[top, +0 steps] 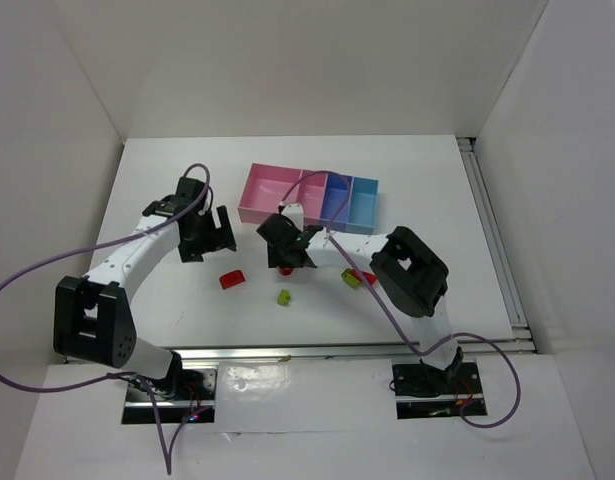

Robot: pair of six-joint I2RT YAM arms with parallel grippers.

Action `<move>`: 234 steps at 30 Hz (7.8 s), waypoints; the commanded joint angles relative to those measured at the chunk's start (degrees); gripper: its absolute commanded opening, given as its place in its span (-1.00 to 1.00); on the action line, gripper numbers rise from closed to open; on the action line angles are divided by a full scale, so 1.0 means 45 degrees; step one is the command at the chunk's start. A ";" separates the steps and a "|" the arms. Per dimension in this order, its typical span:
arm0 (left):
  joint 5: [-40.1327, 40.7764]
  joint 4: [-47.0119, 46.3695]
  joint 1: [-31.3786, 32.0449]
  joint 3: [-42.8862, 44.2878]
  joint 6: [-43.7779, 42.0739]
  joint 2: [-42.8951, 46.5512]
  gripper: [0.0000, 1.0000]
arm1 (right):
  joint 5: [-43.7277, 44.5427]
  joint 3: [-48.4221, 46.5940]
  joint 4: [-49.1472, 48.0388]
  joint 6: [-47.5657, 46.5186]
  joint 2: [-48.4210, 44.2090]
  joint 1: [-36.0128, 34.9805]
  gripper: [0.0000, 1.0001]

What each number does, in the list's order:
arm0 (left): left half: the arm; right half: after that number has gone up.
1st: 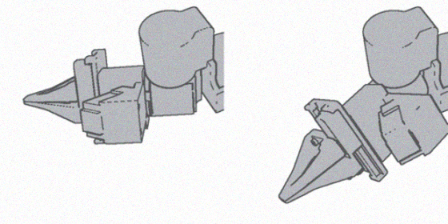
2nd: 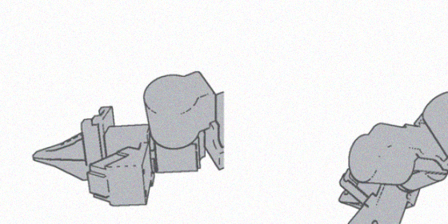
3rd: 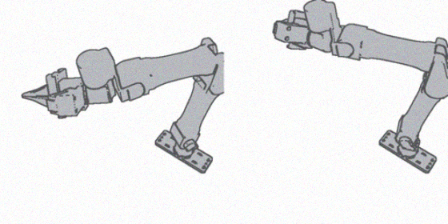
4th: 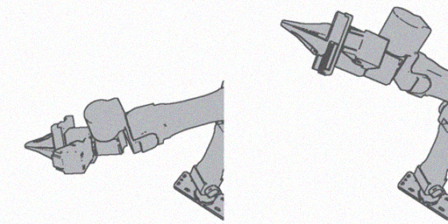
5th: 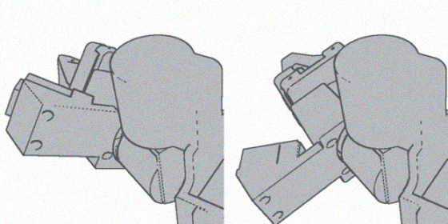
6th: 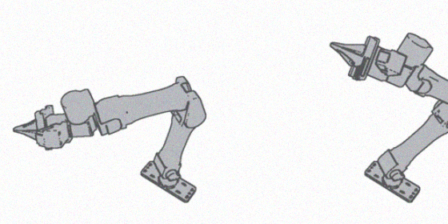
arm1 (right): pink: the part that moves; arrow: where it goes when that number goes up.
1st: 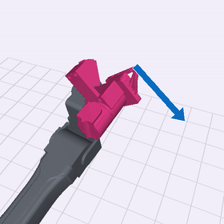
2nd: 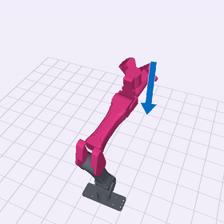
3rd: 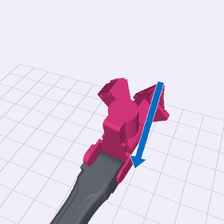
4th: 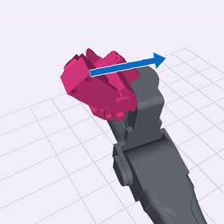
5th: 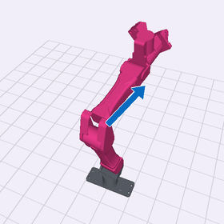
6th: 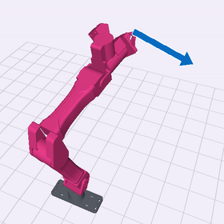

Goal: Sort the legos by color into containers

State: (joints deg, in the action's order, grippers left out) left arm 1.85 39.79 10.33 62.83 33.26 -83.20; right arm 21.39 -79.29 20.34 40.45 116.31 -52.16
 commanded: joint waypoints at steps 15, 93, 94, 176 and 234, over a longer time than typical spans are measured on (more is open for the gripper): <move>-0.0278 -0.0424 0.0693 -0.1970 0.1712 -0.0633 1.00 | 0.0344 0.0666 0.0246 -0.1176 -0.3599 -0.0049 -0.09; -0.1953 0.1841 0.0518 1.1817 0.0090 -0.8774 -0.86 | -0.2468 0.0154 0.1027 -0.3109 -0.5865 0.3839 0.66; -0.1953 0.1841 0.0634 1.2090 0.0090 -0.9299 -0.86 | -0.2468 0.0332 0.1221 -0.3109 -0.5983 0.3548 0.69; -0.2423 0.1024 0.3797 -0.0016 -0.0809 0.1283 0.66 | -0.3271 -0.7648 0.1107 -0.4888 0.0955 0.4052 0.39; -0.1561 0.3287 0.3742 1.3397 -0.0710 -0.9262 -1.00 | -0.2233 0.0412 0.1397 -0.3853 -0.6531 0.7138 0.49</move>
State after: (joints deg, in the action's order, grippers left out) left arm -3.46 52.80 29.36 117.64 28.32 -120.77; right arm 12.43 -78.30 28.27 21.74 89.97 -20.21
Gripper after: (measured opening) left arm 0.330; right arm 0.745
